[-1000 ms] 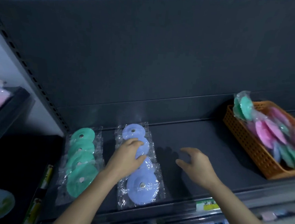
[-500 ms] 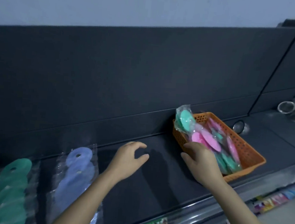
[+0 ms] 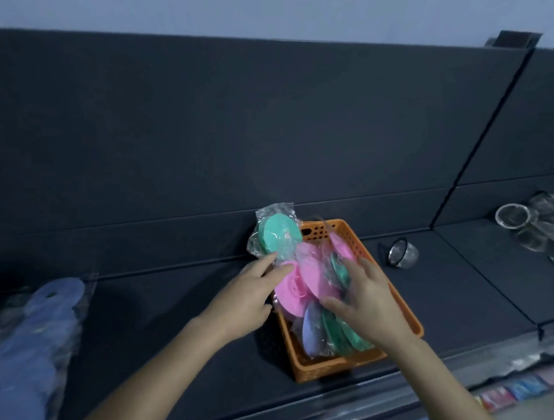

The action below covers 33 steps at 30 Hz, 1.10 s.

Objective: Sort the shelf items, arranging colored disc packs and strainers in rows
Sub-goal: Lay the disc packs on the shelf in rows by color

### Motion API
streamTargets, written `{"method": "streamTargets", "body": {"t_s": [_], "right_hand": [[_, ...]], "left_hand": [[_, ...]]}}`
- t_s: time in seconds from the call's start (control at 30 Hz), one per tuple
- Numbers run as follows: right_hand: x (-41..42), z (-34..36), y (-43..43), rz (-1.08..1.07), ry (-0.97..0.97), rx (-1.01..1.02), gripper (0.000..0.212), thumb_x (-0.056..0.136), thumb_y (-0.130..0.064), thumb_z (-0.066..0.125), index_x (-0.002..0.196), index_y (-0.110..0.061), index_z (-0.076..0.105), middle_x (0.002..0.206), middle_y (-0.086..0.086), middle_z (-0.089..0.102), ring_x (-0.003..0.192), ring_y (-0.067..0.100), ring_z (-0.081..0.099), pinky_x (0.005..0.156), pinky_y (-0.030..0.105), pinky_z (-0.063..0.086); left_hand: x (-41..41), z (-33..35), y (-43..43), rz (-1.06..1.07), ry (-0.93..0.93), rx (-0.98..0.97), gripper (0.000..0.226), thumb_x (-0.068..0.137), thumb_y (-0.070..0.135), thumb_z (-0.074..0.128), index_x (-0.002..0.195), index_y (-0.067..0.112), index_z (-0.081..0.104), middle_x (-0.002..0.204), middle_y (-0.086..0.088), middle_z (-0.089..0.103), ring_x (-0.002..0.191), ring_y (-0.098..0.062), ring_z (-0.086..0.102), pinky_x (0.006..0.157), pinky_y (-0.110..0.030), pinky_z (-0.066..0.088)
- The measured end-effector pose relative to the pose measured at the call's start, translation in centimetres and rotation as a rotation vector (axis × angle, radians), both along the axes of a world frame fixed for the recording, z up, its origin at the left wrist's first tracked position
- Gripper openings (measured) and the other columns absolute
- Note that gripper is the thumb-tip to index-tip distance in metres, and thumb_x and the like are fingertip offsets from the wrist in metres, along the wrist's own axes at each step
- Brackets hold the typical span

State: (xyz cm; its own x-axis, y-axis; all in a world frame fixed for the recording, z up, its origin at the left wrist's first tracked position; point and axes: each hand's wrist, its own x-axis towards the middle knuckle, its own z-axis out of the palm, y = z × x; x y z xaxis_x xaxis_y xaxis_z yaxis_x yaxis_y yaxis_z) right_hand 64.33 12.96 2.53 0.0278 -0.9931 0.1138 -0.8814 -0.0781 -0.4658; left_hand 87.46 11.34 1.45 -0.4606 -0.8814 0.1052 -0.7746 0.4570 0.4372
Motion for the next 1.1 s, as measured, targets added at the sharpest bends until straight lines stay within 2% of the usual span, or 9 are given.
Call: {"method": "streamTargets", "body": {"t_s": [0.13, 0.27, 0.5, 0.57, 0.67, 0.73, 0.9, 1.03, 1.1], "right_hand": [[0.0, -1.3, -1.4, 0.130, 0.090, 0.063, 0.098, 0.067, -0.076, 0.055, 0.147, -0.030, 0.023, 0.156, 0.012, 0.015, 0.145, 0.032, 0.006, 0.117, 0.052, 0.015], [0.6, -2.2, -2.8, 0.198, 0.230, 0.065, 0.081, 0.074, -0.073, 0.052, 0.141, -0.032, 0.033, 0.159, 0.008, 0.006, 0.145, 0.036, 0.000, 0.117, 0.055, 0.008], [0.5, -1.5, -3.2, 0.207, 0.116, -0.024, 0.027, 0.090, -0.040, 0.051, 0.112, -0.025, 0.059, 0.150, 0.011, 0.035, 0.134, 0.035, 0.034, 0.111, 0.053, 0.030], [0.3, -1.1, -3.6, 0.185, 0.043, -0.083, 0.025, 0.093, -0.026, 0.049, 0.112, -0.015, 0.062, 0.139, 0.014, 0.048, 0.122, 0.033, 0.047, 0.102, 0.049, 0.040], [0.2, -0.4, -4.3, 0.138, 0.003, -0.160, 0.026, 0.095, -0.016, 0.048, 0.111, -0.002, 0.064, 0.133, 0.019, 0.053, 0.124, 0.033, 0.048, 0.102, 0.042, 0.041], [0.3, 0.3, -4.5, 0.119, -0.075, -0.224, 0.021, 0.093, -0.010, 0.051, 0.096, 0.003, 0.066, 0.130, 0.021, 0.056, 0.126, 0.030, 0.048, 0.102, 0.034, 0.039], [1.6, 2.9, -3.5, 0.127, -0.429, -0.330, 0.028, 0.095, -0.013, 0.051, 0.074, -0.025, 0.064, 0.067, -0.010, 0.059, 0.066, -0.003, 0.054, 0.060, 0.022, 0.035], [3.8, 3.6, -2.3, 0.251, -0.557, -0.277, 0.026, 0.094, -0.018, 0.054, 0.117, -0.021, 0.066, 0.110, -0.014, 0.068, 0.093, -0.006, 0.062, 0.082, 0.007, 0.045], [4.9, 2.7, -1.6, 0.388, -0.417, -0.286, 0.027, 0.093, -0.016, 0.057, 0.119, -0.020, 0.065, 0.120, -0.006, 0.065, 0.107, 0.004, 0.062, 0.094, 0.020, 0.049]], "left_hand": [[-1.7, 0.0, -0.4, 0.057, -0.102, -0.122, 0.057, 0.090, 0.005, 0.056, 0.138, 0.033, 0.043, 0.160, 0.001, -0.001, 0.147, -0.019, -0.003, 0.119, -0.038, 0.012], [-1.7, -0.3, -0.4, 0.101, -0.100, -0.202, 0.036, 0.092, 0.015, 0.060, 0.124, 0.031, 0.060, 0.159, -0.003, 0.008, 0.147, -0.021, 0.003, 0.119, -0.038, 0.019], [-0.7, 0.8, 0.2, 0.115, 0.036, -0.421, 0.017, 0.078, 0.006, 0.074, 0.095, 0.007, 0.075, 0.137, -0.019, 0.051, 0.132, -0.033, 0.041, 0.106, -0.045, 0.038], [-0.4, 1.1, 0.3, 0.167, 0.146, -0.427, 0.010, 0.083, 0.009, 0.068, 0.087, 0.001, 0.072, 0.130, -0.017, 0.056, 0.128, -0.025, 0.045, 0.107, -0.035, 0.036], [-0.1, 1.8, 0.7, 0.349, 0.395, -0.307, 0.014, 0.092, 0.010, 0.058, 0.079, 0.014, 0.062, 0.095, 0.002, 0.067, 0.090, 0.008, 0.054, 0.081, -0.002, 0.037], [0.0, 2.1, 0.4, 0.498, 0.537, -0.180, 0.026, 0.094, 0.015, 0.053, 0.069, 0.020, 0.046, 0.066, 0.011, 0.048, 0.061, 0.002, 0.044, 0.058, -0.009, 0.037], [0.2, 2.4, -0.8, 0.663, 1.160, 0.299, 0.020, 0.093, 0.028, 0.050, 0.094, 0.008, 0.053, 0.096, -0.007, 0.056, 0.089, -0.022, 0.056, 0.078, -0.045, 0.051], [0.4, 2.6, -1.4, 0.659, 1.456, 0.539, 0.023, 0.099, 0.026, 0.046, 0.109, 0.006, 0.053, 0.116, -0.018, 0.060, 0.103, -0.036, 0.062, 0.072, -0.047, 0.057], [0.6, 2.7, -1.5, 0.547, 1.538, 0.647, 0.040, 0.098, 0.034, 0.045, 0.117, 0.001, 0.053, 0.116, -0.024, 0.062, 0.101, -0.037, 0.065, 0.070, -0.043, 0.058]]}}
